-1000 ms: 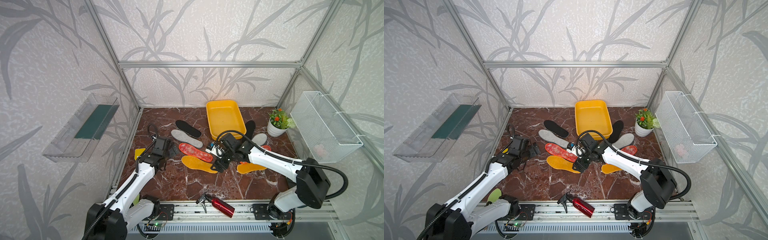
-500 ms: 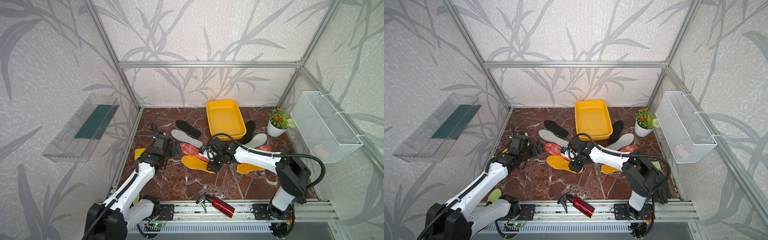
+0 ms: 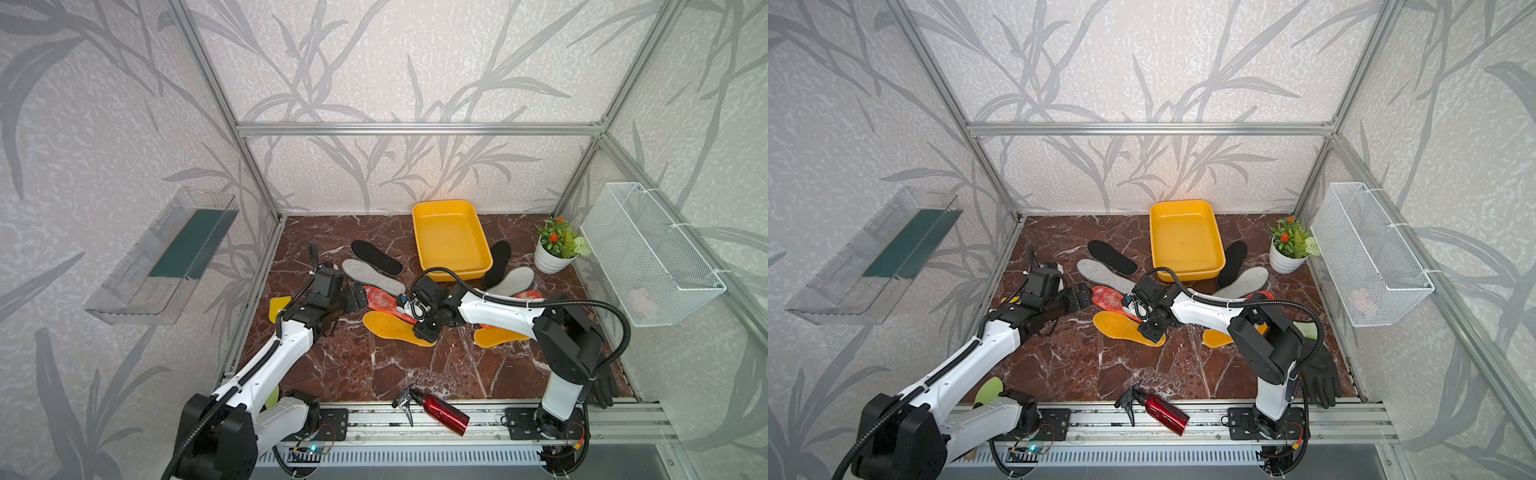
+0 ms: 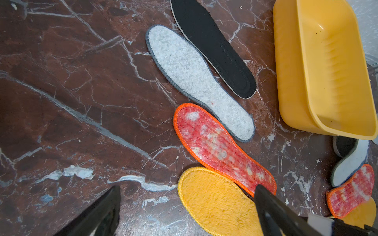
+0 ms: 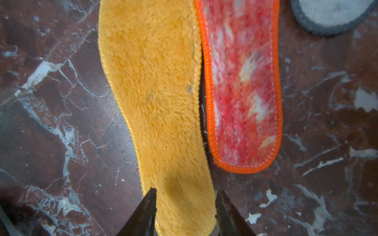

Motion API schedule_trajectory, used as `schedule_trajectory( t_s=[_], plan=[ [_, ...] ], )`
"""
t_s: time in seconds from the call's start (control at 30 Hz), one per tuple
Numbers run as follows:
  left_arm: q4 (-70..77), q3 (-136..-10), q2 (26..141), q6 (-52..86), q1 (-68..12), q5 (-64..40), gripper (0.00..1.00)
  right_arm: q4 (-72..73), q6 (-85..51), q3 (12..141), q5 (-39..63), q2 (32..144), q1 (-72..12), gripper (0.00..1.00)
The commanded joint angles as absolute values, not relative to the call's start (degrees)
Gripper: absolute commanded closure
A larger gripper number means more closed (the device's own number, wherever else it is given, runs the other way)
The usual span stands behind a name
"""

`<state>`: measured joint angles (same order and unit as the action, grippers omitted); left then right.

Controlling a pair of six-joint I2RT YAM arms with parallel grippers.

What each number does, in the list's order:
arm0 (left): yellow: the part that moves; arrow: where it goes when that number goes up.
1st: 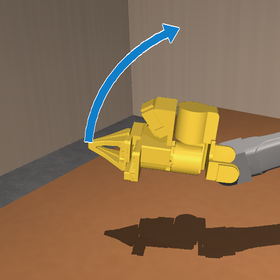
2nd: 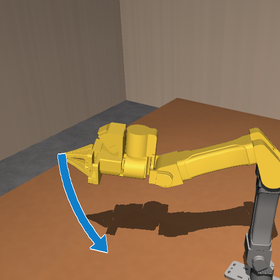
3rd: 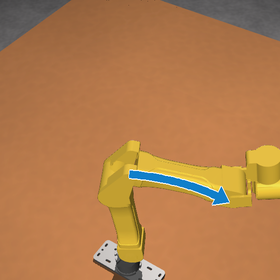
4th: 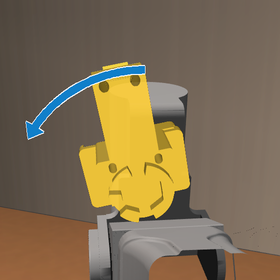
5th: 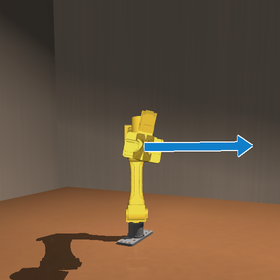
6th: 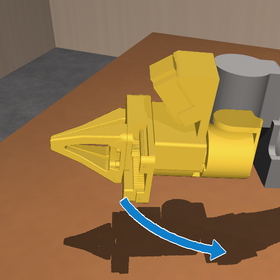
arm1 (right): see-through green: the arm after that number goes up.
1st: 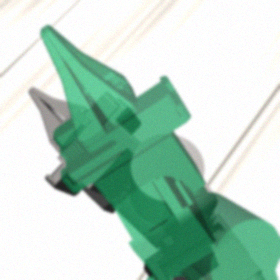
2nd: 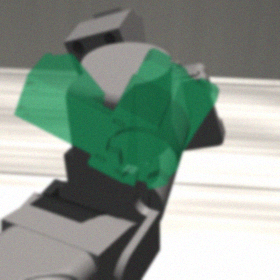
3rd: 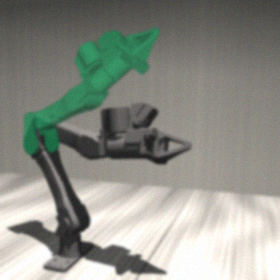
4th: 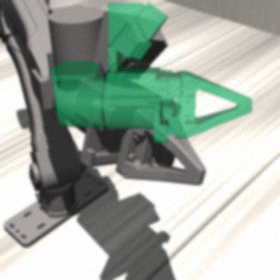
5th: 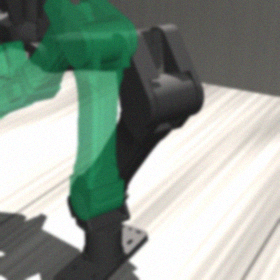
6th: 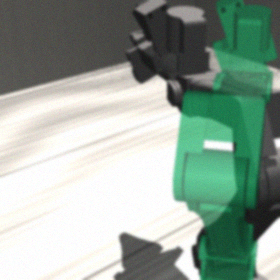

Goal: Put the insoles into the storage box
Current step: Pick up the insole from the center of the board.

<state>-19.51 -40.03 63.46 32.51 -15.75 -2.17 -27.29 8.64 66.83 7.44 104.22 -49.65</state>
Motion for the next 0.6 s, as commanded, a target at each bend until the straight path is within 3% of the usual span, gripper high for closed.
schedule_trajectory(
  t_s=[0.0, 0.57],
  plan=[
    [-20.38, -40.47, 63.80, 31.71, -15.47, -1.62, 0.01, -27.94, 9.46, 68.18, 6.24, 105.63, -50.08, 0.53],
    [-20.56, -40.69, 64.16, 31.86, -15.23, -0.88, 0.00, -32.90, 8.86, 70.35, 4.47, 111.22, -53.83, 0.58]
  ],
)
